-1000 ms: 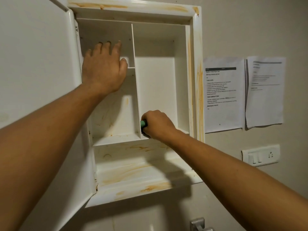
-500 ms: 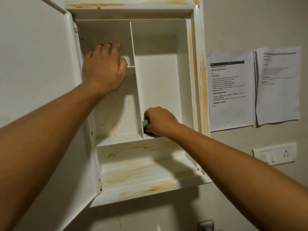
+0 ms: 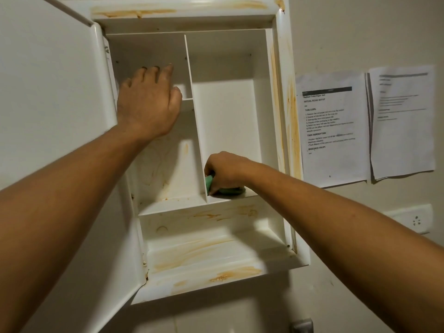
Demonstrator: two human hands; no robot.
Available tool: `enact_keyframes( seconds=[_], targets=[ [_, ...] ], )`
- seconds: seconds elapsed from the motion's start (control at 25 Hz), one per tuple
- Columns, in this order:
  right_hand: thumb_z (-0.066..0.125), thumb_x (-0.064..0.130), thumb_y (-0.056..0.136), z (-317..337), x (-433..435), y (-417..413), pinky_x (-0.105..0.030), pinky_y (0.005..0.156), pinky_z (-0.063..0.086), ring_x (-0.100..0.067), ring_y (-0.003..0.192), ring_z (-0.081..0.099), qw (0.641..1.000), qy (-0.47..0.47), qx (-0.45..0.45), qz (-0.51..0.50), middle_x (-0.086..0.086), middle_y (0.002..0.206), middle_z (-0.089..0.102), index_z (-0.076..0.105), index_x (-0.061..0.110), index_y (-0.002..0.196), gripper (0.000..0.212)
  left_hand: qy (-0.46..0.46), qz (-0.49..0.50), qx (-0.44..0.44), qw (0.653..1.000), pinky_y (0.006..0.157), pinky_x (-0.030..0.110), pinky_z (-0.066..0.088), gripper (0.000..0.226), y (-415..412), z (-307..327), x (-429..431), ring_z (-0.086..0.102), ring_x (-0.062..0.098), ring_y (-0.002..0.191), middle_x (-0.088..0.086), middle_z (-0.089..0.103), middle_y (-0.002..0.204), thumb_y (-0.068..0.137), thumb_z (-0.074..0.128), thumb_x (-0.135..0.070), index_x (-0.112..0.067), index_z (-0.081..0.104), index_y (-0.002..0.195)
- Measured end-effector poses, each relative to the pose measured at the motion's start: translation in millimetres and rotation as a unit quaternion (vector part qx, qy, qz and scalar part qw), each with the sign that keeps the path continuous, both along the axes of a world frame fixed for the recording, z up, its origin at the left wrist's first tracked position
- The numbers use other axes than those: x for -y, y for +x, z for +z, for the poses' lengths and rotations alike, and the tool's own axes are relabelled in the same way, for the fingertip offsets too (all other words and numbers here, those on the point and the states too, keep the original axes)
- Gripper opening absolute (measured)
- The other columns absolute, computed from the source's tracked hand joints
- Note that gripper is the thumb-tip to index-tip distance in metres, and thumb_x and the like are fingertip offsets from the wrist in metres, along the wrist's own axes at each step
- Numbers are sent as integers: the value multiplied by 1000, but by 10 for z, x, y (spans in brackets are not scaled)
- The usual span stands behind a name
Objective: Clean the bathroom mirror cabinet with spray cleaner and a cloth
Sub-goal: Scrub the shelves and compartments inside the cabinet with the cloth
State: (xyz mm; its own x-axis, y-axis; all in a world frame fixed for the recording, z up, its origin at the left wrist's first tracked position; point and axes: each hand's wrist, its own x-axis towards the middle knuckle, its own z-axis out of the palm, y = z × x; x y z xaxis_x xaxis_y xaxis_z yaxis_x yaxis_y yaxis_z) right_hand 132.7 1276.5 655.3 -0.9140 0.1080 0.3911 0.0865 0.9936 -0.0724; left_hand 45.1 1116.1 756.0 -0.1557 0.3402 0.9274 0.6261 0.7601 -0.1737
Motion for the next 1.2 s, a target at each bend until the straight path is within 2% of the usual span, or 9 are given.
enact_keyframes(
  seconds=[0.12, 0.24, 0.4, 0.48, 0.6, 0.72, 0.84, 1.0, 1.2],
  targets=[
    [75, 18, 78, -179, 45, -6, -29, 56, 46, -24, 72, 64, 991, 81, -105, -32, -3, 77, 64, 68, 12, 85, 11, 5, 0, -5, 1000, 112, 57, 36, 63, -7, -7, -7, 42, 38, 141, 17, 45, 155, 102, 24, -44, -17, 33, 158],
    [72, 12, 79, -368, 60, 38, -29, 55, 37, -25, 68, 58, 978, 82, -186, -43, -1, 74, 56, 55, 14, 80, 17, 7, 2, -4, 1000, 110, 57, 37, 63, -7, -11, -13, 44, 39, 139, 18, 47, 153, 101, 24, -43, -16, 33, 157],
    [69, 20, 94, -436, 29, 92, -25, 61, 46, -14, 78, 58, 905, -169, -389, -26, 5, 92, 61, 59, 20, 98, 11, 1, 0, 4, 1000, 107, 57, 38, 63, 33, -15, 16, 46, 40, 136, 20, 49, 149, 101, 24, -41, -13, 34, 156],
    [68, 21, 95, -398, 4, 104, -26, 70, 50, -13, 85, 60, 881, -225, -416, -16, 6, 98, 65, 66, 22, 104, 10, 1, 2, 4, 1000, 107, 56, 39, 64, 28, -27, 24, 46, 40, 135, 21, 50, 149, 100, 23, -42, -13, 35, 156],
    [67, 12, 93, -420, 130, 110, -29, 70, 51, -17, 80, 61, 933, -120, -339, -6, 3, 95, 64, 73, 21, 100, 13, 0, 3, 4, 1000, 107, 56, 39, 65, 31, -14, 15, 46, 41, 136, 21, 50, 149, 100, 22, -42, -12, 35, 156],
    [65, 2, 88, -480, 132, 119, -34, 64, 54, -20, 71, 67, 964, -121, -237, 22, 0, 85, 67, 71, 20, 88, 18, -2, 4, 6, 1000, 109, 57, 38, 65, 24, -6, 19, 45, 41, 136, 21, 49, 150, 100, 22, -43, -13, 35, 156],
    [69, 4, 86, -343, 40, 130, -32, 70, 51, -23, 82, 68, 993, -69, -98, 14, -5, 92, 72, 75, 16, 101, 20, -4, 4, 7, 1000, 108, 57, 38, 65, 24, -11, 20, 46, 41, 136, 21, 50, 149, 100, 22, -43, -12, 35, 156],
    [66, 7, 93, -133, 46, 136, -21, 62, 48, -16, 80, 66, 995, -94, 8, 23, -4, 97, 70, 70, 12, 101, 11, -9, -2, 17, 1000, 108, 57, 38, 66, 73, -13, 33, 46, 42, 135, 22, 50, 148, 99, 22, -44, -12, 36, 155],
    [73, 15, 92, -133, -57, 555, -28, 81, 52, -17, 92, 67, 988, -103, 24, 111, 2, 102, 75, 77, 16, 112, 20, -2, -1, 11, 1000, 108, 57, 39, 66, 74, -23, 27, 46, 41, 135, 22, 51, 148, 99, 22, -43, -11, 37, 154]
  ],
)
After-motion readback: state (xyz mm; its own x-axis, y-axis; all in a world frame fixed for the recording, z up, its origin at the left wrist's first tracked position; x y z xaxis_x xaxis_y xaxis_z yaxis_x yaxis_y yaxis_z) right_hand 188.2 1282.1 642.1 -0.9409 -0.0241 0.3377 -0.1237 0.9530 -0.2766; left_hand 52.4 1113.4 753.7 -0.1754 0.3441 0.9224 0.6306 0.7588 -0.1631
